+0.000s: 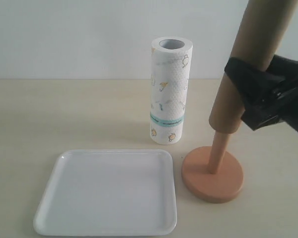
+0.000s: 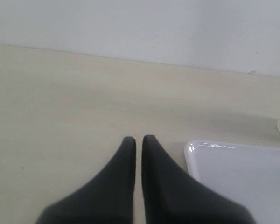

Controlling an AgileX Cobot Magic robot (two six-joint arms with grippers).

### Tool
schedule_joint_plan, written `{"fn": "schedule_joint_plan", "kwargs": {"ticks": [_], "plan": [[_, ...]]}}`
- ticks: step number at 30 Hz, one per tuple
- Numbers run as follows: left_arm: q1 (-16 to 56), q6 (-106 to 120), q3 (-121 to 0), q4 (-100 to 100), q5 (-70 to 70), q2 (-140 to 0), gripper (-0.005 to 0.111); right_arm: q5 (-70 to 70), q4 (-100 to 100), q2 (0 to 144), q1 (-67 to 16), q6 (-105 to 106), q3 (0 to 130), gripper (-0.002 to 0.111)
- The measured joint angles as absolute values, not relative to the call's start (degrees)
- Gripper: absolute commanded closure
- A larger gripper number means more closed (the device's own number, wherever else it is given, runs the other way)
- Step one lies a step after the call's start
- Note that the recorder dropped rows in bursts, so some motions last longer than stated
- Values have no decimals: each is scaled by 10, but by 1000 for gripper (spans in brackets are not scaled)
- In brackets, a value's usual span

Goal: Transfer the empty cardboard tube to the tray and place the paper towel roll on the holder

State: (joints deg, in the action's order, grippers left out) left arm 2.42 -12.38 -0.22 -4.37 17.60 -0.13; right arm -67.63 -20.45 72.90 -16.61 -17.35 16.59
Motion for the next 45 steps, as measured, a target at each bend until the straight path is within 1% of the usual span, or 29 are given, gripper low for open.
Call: {"fn": "schedule_joint_plan", "kwargs": {"ticks": [6, 13, 20, 25, 29, 32, 36, 39, 42, 45], "plan": [[24, -124, -2, -44, 176, -1, 103, -665, -186, 643, -166, -188, 170, 108], [24, -124, -2, -44, 176, -1, 103, -592, -193, 582, -166, -235, 231, 108], [24, -124, -2, -44, 176, -1, 103, -552, -200, 544, -166, -259, 295, 108], [24, -124, -2, -44, 176, -1, 103, -490, -204, 494, -166, -262, 330, 108], [24, -124, -2, -44, 176, -1, 103, -371, -232, 439, -166, -268, 376, 108], [24, -124, -2, -44, 176, -1, 103, -269, -305, 404, -166, -313, 423, 108], [24, -124, -2, -44, 176, -1, 103, -206, -468, 383, -166, -456, 476, 108], [24, -124, -2, -44, 176, -1, 103, -204, -645, 383, -166, -636, 517, 108], [24, -124, -2, -44, 176, -1, 103, -242, -813, 401, -166, -799, 555, 109], [24, -124, -2, -44, 176, -1, 103, -290, -906, 426, -166, -906, 586, 109]]}}
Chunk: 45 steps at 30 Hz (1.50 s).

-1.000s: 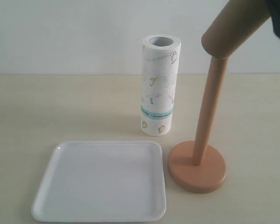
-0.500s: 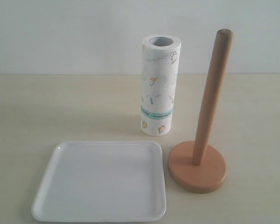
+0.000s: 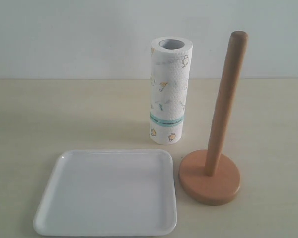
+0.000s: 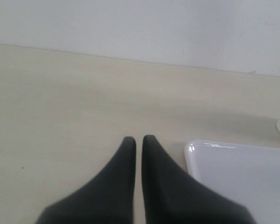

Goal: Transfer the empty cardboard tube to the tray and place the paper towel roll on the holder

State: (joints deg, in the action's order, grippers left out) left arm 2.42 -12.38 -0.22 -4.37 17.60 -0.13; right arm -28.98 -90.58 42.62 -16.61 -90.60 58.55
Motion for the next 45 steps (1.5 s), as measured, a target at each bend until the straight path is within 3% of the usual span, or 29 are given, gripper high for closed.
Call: {"fn": "schedule_joint_plan", "kwargs": {"ticks": [8, 26, 45], "plan": [[24, -124, -2, -44, 176, -1, 103, -365, -993, 465, -166, -1003, 633, 109], [24, -124, -2, -44, 176, -1, 103, -455, -960, 465, -166, -1042, 639, 109], [24, -124, -2, -44, 176, -1, 103, -283, -1000, 465, -166, -1136, 639, 109]]}}
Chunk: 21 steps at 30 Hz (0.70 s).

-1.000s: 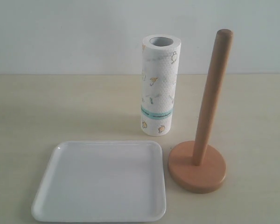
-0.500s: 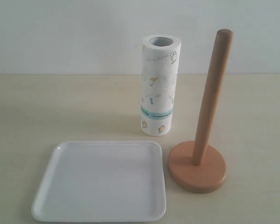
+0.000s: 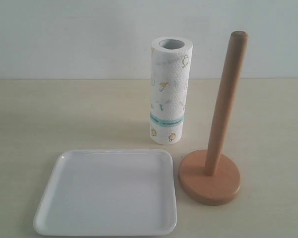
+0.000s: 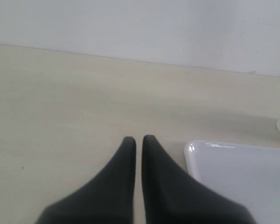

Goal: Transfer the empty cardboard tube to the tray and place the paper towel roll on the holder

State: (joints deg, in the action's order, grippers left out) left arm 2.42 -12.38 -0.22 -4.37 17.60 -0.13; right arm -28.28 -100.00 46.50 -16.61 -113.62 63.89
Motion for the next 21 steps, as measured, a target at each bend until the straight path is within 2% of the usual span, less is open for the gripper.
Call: {"fn": "schedule_joint_plan", "kwargs": {"ticks": [5, 11, 16, 21], "plan": [[24, -124, -2, -44, 176, -1, 103, -260, -1001, 455, -166, -1148, 639, 109], [24, -124, -2, -44, 176, -1, 103, -160, -995, 415, -166, -1009, 639, 109], [24, -124, -2, -44, 176, -1, 103, -37, -950, 385, -166, -845, 639, 109], [24, -124, -2, -44, 176, -1, 103, 73, -814, 374, -166, -571, 639, 109]]}}
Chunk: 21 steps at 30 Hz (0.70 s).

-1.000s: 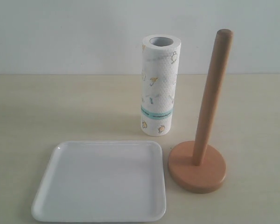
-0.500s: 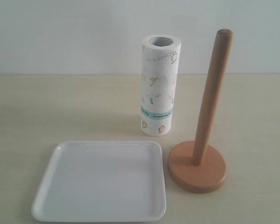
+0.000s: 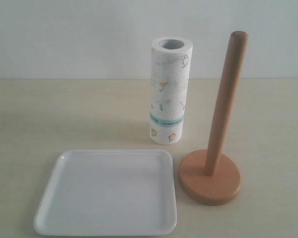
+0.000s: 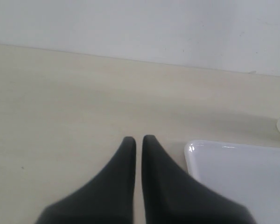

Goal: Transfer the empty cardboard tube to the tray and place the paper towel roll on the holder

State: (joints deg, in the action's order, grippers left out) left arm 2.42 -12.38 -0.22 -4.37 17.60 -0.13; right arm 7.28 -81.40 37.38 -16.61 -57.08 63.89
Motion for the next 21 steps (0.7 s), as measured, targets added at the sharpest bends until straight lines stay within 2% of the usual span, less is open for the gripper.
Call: {"fn": "schedule_joint_plan", "kwargs": {"ticks": [5, 10, 21], "plan": [[24, -124, -2, -44, 176, -1, 103, 220, -652, 375, -166, -266, 639, 109], [24, -124, -2, -44, 176, -1, 103, 291, -464, 384, -166, 72, 639, 109], [24, -124, -2, -44, 176, -1, 103, 341, -345, 409, -166, 202, 681, 109]]}}
